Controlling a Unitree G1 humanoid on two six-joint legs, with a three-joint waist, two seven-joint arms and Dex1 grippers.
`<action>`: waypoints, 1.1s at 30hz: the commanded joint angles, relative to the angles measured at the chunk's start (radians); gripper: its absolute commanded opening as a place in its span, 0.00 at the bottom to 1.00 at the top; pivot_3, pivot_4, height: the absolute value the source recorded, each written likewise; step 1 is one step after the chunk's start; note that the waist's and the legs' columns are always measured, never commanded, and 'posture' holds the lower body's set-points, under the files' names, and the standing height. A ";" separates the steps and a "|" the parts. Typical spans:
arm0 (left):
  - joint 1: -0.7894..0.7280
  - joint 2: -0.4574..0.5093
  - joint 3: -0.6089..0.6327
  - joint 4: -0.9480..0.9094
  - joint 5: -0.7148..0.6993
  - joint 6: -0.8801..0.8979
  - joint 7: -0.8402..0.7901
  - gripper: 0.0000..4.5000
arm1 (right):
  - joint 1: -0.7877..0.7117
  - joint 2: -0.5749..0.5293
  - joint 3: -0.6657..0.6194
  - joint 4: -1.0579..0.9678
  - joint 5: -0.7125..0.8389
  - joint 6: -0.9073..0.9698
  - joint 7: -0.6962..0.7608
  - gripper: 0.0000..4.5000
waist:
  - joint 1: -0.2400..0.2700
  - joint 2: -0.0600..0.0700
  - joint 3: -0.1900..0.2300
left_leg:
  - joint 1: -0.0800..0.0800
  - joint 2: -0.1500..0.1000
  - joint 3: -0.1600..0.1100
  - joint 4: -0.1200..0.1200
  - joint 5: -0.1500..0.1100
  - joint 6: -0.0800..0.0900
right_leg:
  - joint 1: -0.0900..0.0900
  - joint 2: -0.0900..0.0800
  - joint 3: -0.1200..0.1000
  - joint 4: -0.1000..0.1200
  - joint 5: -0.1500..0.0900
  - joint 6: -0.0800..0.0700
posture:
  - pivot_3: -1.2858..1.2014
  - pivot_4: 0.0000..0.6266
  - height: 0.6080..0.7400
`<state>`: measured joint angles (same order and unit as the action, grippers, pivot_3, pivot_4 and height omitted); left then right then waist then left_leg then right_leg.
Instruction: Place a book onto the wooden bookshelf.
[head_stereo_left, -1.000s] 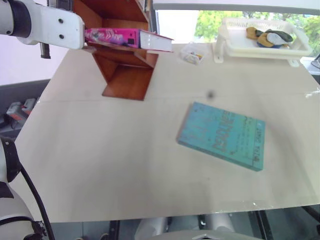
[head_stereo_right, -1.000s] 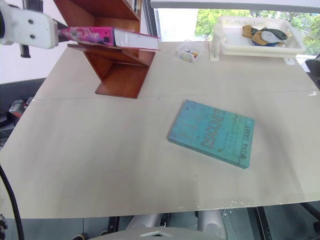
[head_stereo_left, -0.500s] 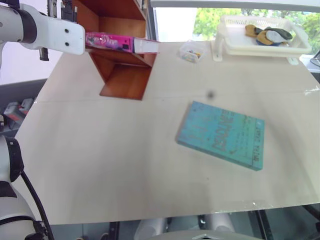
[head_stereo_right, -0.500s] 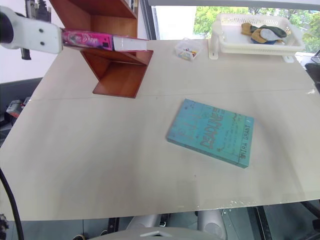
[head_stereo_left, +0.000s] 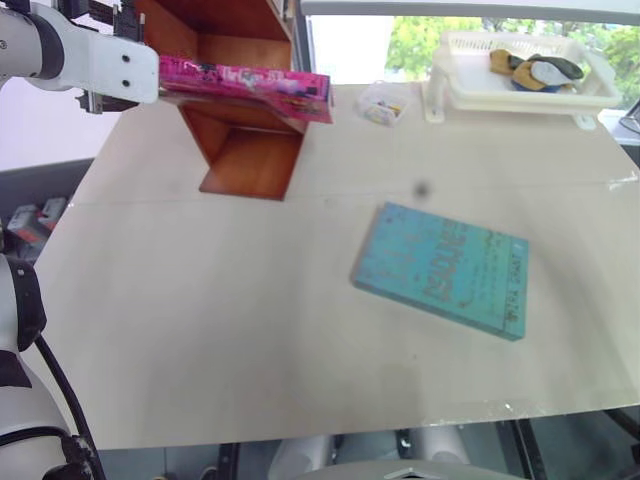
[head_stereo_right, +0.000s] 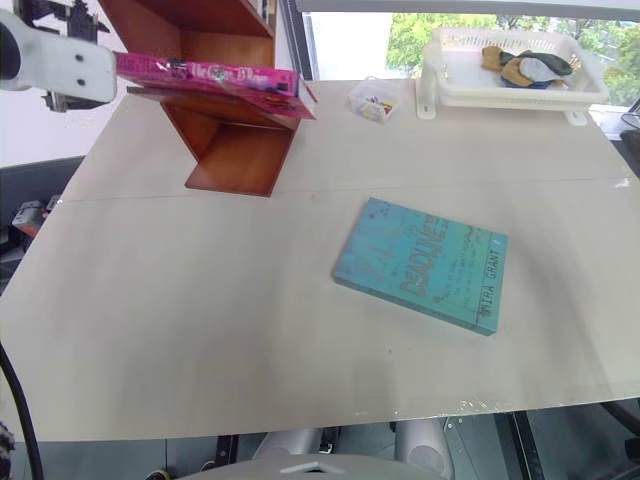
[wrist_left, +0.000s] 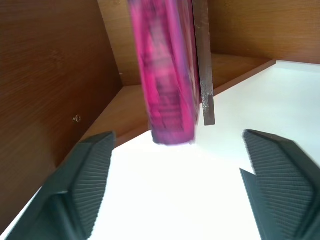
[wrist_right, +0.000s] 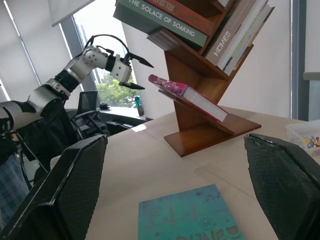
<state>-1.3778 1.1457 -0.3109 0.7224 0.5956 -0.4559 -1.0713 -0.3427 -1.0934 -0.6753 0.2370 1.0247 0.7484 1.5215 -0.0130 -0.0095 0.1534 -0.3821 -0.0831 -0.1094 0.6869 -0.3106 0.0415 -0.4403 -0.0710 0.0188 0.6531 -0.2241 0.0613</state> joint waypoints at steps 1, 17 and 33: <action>-0.028 0.032 0.050 -0.026 -0.048 0.022 -0.042 0.99 | -0.002 -0.001 -0.042 -0.030 0.022 0.003 0.005 1.00 | -0.001 0.000 0.000 | 0.000 0.000 0.000 0.000 0.000 0.000 | 0.000 0.000 0.000 0.000 0.000 0.000 | 0.52 0.24 1.00; 0.380 0.062 0.450 -0.626 -0.774 0.718 -0.382 0.99 | 0.036 0.004 -0.064 -0.060 0.026 0.020 -0.019 1.00 | -0.003 0.000 -0.001 | 0.000 0.000 0.001 0.003 0.000 0.000 | -0.002 -0.001 0.001 0.005 0.000 0.000 | 0.52 0.24 1.00; 1.046 -0.160 0.735 -1.029 -1.204 1.179 -0.148 0.99 | 0.306 0.088 -0.177 -0.275 0.037 0.069 -0.097 1.00 | 0.003 0.002 -0.003 | 0.004 0.002 0.002 0.002 0.000 0.000 | 0.002 -0.003 0.003 0.001 0.000 -0.001 | 0.52 0.24 1.00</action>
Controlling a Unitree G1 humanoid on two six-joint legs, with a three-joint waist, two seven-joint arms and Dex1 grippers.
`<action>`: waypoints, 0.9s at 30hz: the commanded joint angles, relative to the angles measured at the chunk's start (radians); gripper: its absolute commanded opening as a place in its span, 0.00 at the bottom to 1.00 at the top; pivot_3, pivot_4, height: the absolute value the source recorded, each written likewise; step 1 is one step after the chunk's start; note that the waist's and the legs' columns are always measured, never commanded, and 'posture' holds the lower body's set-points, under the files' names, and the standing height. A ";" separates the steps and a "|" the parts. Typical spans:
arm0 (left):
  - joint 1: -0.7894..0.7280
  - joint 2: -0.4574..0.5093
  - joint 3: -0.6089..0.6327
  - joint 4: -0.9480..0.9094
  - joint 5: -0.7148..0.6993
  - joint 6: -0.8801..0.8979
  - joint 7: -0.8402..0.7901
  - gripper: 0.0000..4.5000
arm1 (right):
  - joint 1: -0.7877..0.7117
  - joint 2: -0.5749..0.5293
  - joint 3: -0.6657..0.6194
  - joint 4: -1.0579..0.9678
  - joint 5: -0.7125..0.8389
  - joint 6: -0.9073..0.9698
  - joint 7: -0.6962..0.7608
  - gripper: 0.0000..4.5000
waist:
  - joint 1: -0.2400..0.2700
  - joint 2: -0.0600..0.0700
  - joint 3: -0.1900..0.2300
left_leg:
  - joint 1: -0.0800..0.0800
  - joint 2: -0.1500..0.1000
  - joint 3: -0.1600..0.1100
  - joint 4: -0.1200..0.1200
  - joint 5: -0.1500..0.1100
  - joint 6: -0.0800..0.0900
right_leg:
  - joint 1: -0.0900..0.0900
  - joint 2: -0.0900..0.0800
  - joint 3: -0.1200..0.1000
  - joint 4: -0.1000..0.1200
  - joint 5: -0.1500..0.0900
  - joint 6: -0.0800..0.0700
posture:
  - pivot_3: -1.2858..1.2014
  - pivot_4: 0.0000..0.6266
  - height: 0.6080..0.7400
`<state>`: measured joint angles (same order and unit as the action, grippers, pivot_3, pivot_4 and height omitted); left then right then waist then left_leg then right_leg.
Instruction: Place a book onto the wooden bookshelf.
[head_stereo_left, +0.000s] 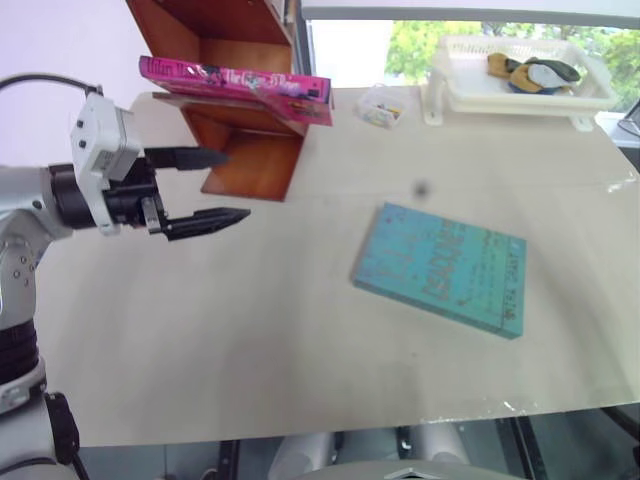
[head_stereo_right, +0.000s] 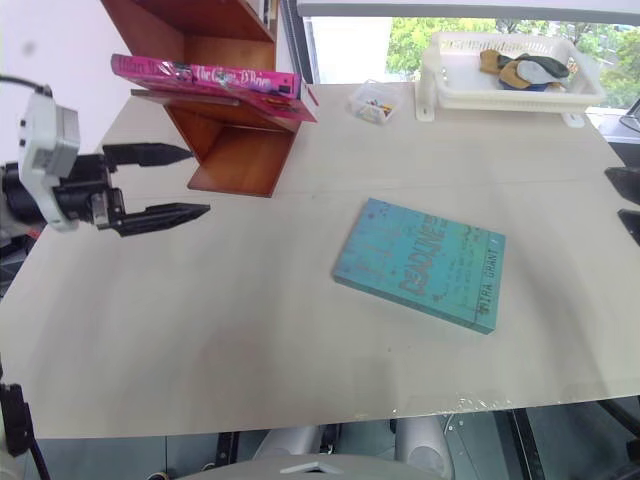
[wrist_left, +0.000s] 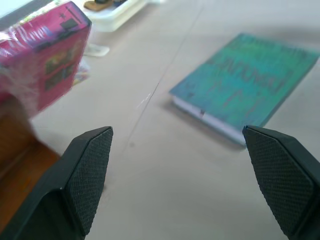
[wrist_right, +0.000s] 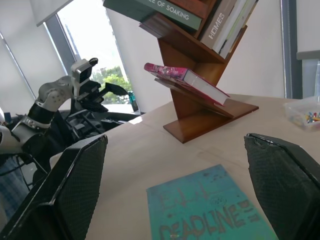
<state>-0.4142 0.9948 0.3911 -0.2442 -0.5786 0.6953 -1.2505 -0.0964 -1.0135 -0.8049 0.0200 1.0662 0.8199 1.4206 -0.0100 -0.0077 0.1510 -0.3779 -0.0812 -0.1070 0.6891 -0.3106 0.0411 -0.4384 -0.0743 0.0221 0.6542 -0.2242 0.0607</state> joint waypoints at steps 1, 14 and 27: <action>0.126 -0.023 0.027 -0.076 -0.029 0.028 0.047 0.99 | 0.102 0.016 -0.047 -0.075 -0.023 -0.013 0.010 1.00 | 0.000 0.000 -0.001 | 0.000 0.000 0.000 -0.001 0.000 0.000 | 0.000 0.000 0.000 0.000 0.000 0.000 | 0.52 0.24 1.00; 0.250 -0.360 -0.173 -0.158 -0.064 -0.018 0.315 0.99 | 0.329 0.130 -0.017 -0.177 -0.135 -0.139 -0.032 1.00 | 0.024 0.002 -0.002 | 0.017 0.002 0.000 -0.006 -0.001 0.000 | 0.019 0.001 0.004 -0.010 0.000 0.000 | 0.52 0.24 1.00; -0.253 -0.983 -0.392 0.508 0.169 -0.479 0.578 0.99 | 0.378 0.189 -0.084 -0.289 -0.039 -0.131 -0.130 1.00 | 0.051 0.000 -0.004 | 0.017 0.000 -0.001 -0.003 -0.001 0.000 | 0.023 0.002 0.000 -0.012 0.001 0.001 | 0.52 0.24 1.00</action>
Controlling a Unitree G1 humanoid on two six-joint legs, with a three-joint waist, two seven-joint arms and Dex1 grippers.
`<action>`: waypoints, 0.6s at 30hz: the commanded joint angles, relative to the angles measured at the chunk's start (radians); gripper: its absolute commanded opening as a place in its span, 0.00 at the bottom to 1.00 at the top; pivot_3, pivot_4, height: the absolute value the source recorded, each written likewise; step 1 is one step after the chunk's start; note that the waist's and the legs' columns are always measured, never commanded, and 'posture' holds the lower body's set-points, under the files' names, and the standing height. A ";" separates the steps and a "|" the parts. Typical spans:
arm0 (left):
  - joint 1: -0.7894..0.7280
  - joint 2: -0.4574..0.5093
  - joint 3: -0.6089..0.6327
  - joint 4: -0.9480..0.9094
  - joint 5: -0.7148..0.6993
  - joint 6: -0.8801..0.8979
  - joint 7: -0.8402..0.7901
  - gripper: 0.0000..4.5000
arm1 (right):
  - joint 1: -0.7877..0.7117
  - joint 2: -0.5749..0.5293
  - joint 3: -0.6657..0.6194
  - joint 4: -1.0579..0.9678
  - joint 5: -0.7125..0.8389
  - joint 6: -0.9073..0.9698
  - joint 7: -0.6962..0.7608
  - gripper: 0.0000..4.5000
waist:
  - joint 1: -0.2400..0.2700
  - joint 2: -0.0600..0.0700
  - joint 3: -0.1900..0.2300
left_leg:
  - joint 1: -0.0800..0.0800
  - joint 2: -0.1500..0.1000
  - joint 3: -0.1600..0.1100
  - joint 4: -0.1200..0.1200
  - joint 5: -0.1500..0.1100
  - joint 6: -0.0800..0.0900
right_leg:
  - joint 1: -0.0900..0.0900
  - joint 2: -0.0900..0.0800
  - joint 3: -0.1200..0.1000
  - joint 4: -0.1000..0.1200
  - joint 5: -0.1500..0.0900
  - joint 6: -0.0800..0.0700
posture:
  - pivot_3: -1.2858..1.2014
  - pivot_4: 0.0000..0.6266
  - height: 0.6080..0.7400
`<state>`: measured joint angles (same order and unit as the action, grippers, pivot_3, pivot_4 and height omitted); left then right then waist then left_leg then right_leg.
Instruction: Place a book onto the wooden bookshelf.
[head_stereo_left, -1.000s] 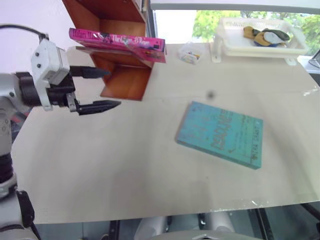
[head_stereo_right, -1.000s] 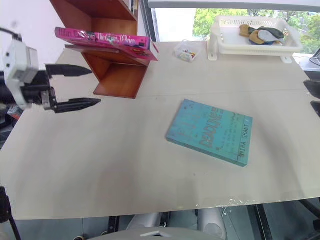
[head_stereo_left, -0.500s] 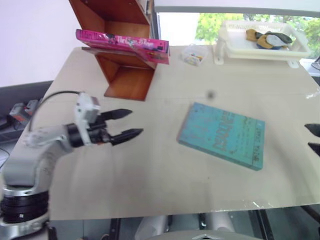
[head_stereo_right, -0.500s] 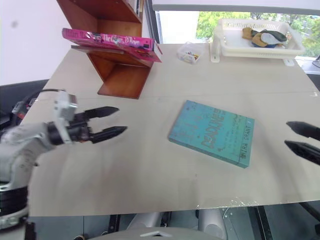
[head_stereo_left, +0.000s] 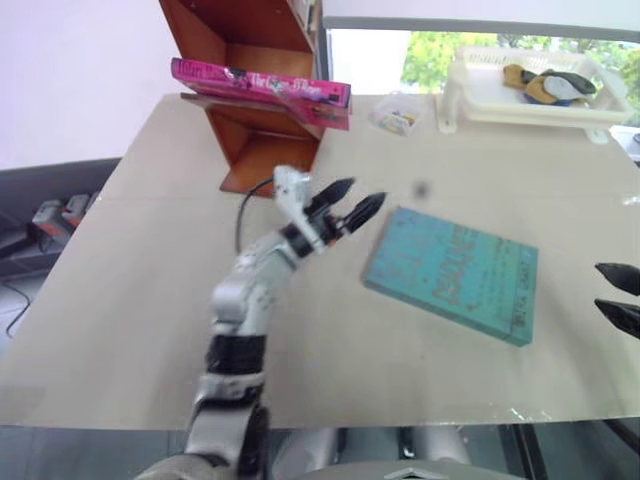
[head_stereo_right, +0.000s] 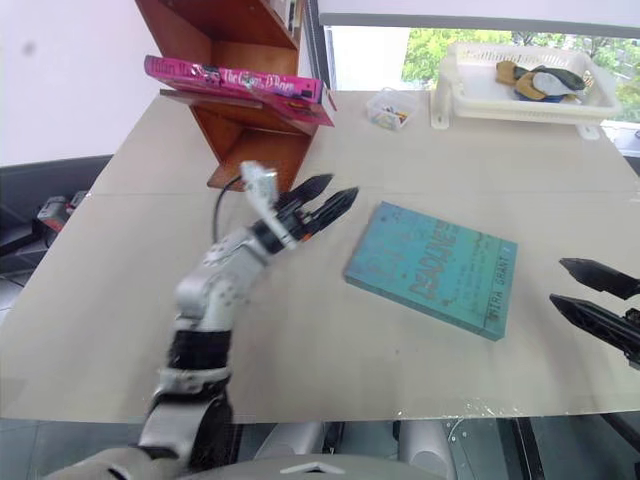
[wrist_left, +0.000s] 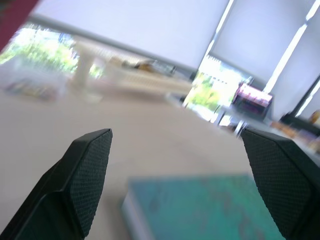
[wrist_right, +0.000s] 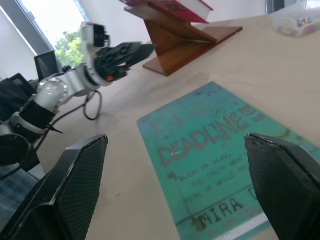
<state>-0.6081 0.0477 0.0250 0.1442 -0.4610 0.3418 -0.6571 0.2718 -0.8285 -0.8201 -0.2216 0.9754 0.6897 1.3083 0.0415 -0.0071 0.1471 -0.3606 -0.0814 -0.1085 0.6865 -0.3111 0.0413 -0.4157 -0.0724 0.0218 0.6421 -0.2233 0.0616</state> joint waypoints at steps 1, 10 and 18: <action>-0.102 -0.058 -0.028 0.205 0.079 -0.188 -0.004 0.99 | 0.017 0.010 -0.085 -0.060 0.069 0.002 -0.030 1.00 | -0.002 0.000 0.000 | 0.000 0.000 0.000 0.000 0.000 0.000 | 0.000 0.000 0.000 0.000 0.000 0.000 | 0.52 0.24 1.00; -0.444 -0.185 0.106 0.734 0.149 -0.729 0.163 0.99 | 0.098 0.042 -0.217 -0.168 0.203 0.015 -0.117 1.00 | -0.001 -0.005 0.003 | -0.002 0.000 0.001 -0.001 -0.001 0.002 | -0.002 -0.001 0.000 -0.001 0.000 0.001 | 0.52 0.24 1.00; -0.497 -0.154 0.140 0.875 0.228 -0.901 0.321 0.99 | 0.096 0.012 -0.314 -0.165 0.366 0.047 -0.174 1.00 | 0.000 -0.005 0.003 | -0.001 0.000 0.003 -0.001 -0.001 0.003 | -0.002 0.001 0.000 -0.001 0.000 0.001 | 0.52 0.24 1.00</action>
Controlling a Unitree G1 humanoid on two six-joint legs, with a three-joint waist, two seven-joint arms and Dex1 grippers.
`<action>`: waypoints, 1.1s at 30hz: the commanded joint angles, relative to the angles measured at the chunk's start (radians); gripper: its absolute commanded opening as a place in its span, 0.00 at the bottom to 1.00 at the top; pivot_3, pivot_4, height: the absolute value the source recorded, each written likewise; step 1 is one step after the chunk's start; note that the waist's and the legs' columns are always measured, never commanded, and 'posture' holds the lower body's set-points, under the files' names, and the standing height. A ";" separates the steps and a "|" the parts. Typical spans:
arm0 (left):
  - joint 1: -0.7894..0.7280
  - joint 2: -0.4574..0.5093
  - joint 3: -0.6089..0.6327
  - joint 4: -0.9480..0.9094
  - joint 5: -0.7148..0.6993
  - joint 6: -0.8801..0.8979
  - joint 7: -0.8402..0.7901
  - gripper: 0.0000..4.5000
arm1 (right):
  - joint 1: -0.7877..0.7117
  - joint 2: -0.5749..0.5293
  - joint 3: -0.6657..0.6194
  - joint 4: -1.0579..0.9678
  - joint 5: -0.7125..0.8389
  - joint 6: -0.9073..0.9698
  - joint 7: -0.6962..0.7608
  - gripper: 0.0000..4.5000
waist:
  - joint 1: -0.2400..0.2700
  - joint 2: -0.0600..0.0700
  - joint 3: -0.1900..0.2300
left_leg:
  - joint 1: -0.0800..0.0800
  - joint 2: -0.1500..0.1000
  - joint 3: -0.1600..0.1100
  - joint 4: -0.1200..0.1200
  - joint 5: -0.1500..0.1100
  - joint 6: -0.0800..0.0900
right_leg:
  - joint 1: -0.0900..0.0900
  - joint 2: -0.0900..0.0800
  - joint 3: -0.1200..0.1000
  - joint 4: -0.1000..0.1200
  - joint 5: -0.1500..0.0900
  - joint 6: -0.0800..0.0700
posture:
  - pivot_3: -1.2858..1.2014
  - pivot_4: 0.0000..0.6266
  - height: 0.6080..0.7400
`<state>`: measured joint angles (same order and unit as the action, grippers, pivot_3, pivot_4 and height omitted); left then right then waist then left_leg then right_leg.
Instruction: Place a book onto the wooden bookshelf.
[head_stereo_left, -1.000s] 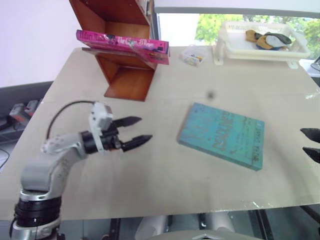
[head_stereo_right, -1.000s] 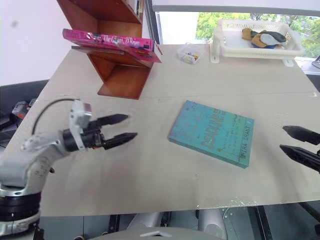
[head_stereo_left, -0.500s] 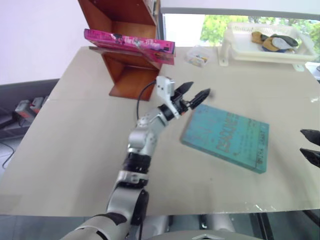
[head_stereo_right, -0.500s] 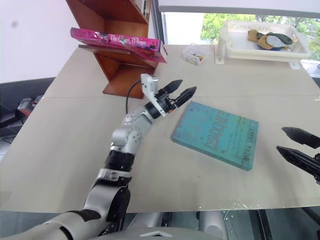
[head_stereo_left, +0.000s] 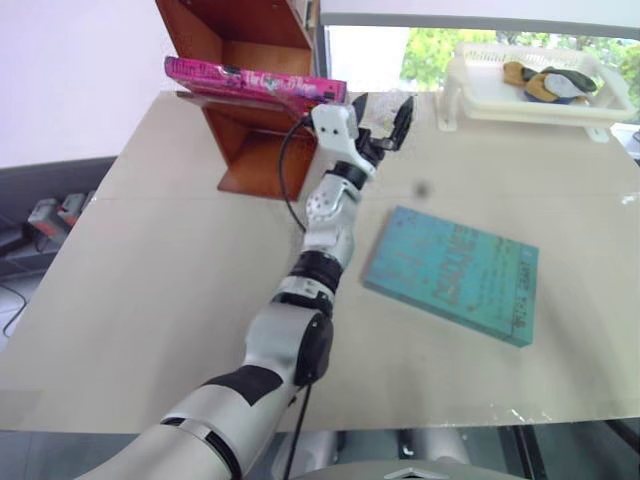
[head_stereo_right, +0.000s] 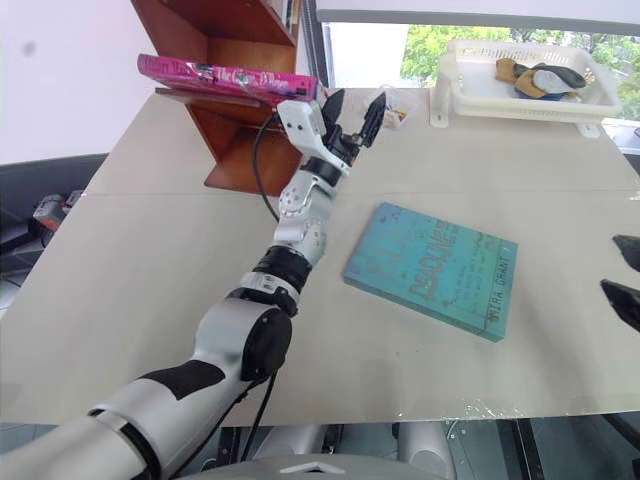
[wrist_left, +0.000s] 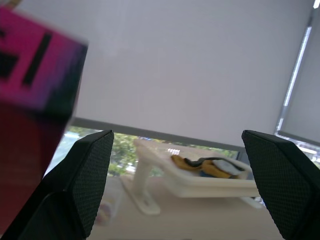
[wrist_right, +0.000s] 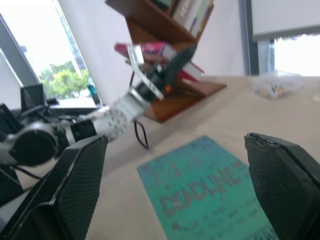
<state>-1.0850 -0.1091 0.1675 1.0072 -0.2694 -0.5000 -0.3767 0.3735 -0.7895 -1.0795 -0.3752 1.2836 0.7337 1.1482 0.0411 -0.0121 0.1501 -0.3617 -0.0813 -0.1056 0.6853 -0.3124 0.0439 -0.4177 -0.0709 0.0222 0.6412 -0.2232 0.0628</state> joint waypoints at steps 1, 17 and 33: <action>-0.018 0.004 -0.001 0.019 0.041 -0.065 0.053 0.99 | -0.008 -0.033 -0.058 -0.008 0.068 0.006 -0.018 1.00 | 0.000 -0.001 0.000 | 0.000 0.000 0.000 0.000 0.000 0.000 | 0.000 0.000 0.000 0.000 0.000 0.000 | 0.52 0.24 1.00; 0.008 0.031 0.001 0.029 0.117 -0.105 0.150 0.99 | -0.020 -0.068 -0.036 0.030 0.047 -0.004 0.004 1.00 | -0.001 -0.001 0.000 | 0.000 -0.001 0.000 0.000 0.000 0.000 | 0.000 0.000 0.000 0.000 0.000 0.001 | 0.52 0.24 1.00; 0.600 0.518 -0.176 -0.686 -0.031 0.618 -0.625 0.99 | 0.078 -0.038 0.028 0.068 -0.130 -0.052 0.107 1.00 | -0.039 0.003 -0.002 | 0.001 0.003 0.002 -0.003 0.000 0.000 | -0.003 0.000 0.004 0.001 0.000 0.000 | 0.52 0.24 1.00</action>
<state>-0.4967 0.3730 -0.0407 0.4468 -0.2376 0.0115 -0.9539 0.4511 -0.8236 -1.0527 -0.3086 1.1752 0.7079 1.2337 0.0025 -0.0090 0.1484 -0.3608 -0.0775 -0.1039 0.6825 -0.3128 0.0440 -0.4209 -0.0709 0.0265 0.6421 -0.2232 0.0624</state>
